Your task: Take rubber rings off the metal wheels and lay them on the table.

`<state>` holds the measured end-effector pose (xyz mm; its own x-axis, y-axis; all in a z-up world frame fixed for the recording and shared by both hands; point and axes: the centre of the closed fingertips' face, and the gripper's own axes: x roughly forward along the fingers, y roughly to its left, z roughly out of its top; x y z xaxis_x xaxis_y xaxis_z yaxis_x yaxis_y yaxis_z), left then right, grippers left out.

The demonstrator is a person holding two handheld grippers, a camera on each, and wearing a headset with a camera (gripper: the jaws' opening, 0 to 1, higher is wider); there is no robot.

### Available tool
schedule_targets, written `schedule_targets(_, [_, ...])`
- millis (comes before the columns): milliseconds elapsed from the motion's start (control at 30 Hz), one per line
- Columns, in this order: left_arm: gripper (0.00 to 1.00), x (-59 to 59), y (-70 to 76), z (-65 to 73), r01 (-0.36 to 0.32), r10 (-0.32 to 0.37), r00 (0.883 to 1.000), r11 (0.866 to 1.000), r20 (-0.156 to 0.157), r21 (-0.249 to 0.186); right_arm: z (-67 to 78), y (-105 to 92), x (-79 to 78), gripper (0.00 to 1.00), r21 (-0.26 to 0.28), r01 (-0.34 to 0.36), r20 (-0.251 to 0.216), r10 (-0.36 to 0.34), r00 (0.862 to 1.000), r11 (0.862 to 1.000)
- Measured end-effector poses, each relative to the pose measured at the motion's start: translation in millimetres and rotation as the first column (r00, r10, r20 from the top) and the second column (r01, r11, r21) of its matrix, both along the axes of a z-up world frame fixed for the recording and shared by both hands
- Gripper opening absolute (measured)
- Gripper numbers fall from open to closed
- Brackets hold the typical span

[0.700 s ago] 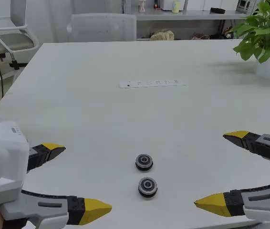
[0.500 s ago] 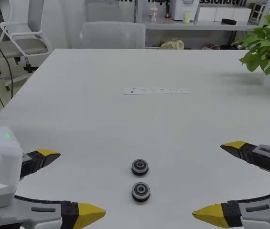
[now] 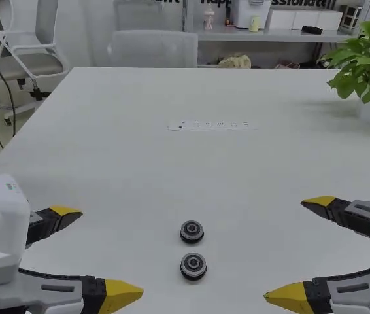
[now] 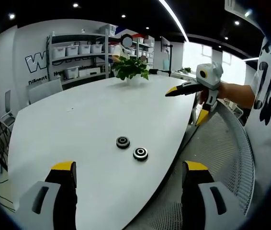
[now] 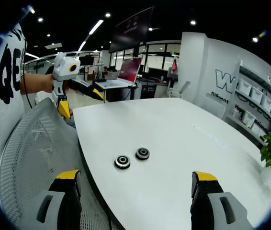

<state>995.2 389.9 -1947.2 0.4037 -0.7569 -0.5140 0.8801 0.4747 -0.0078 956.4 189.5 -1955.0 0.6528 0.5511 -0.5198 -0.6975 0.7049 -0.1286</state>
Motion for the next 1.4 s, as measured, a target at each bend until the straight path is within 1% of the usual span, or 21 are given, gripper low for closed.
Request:
schedule_targets(500, [0.89, 1.3, 0.9, -1.3, 0.004, -0.004, 1.000, 1.000, -0.011, 0.002, -2.5, 2.3, 3.0, 0.95, -0.002, -0.012, -0.006, 0.012, 1.000, 1.000])
schedule_targets(700, [0.89, 2.5, 1.6, -1.0, -0.001, 0.001, 1.000, 1.000, -0.009, 0.000, -4.8, 5.2, 3.1, 0.94, -0.002, -0.022, -0.012, 0.022, 1.000, 1.000])
schedule_targets(967, [0.89, 0.5, 3.1, -4.9, -0.001, 0.001, 1.000, 1.000, -0.019, 0.006, -7.3, 4.6, 4.7, 0.94, -0.003, -0.027, -0.016, 0.027, 0.999, 1.000])
schedule_targets(1400, [0.89, 0.7, 2.3, -6.4, 0.001, 0.000, 1.000, 1.000, -0.024, 0.011, -8.8, 4.7, 6.4, 0.93, -0.005, -0.033, -0.018, 0.033, 0.999, 0.999])
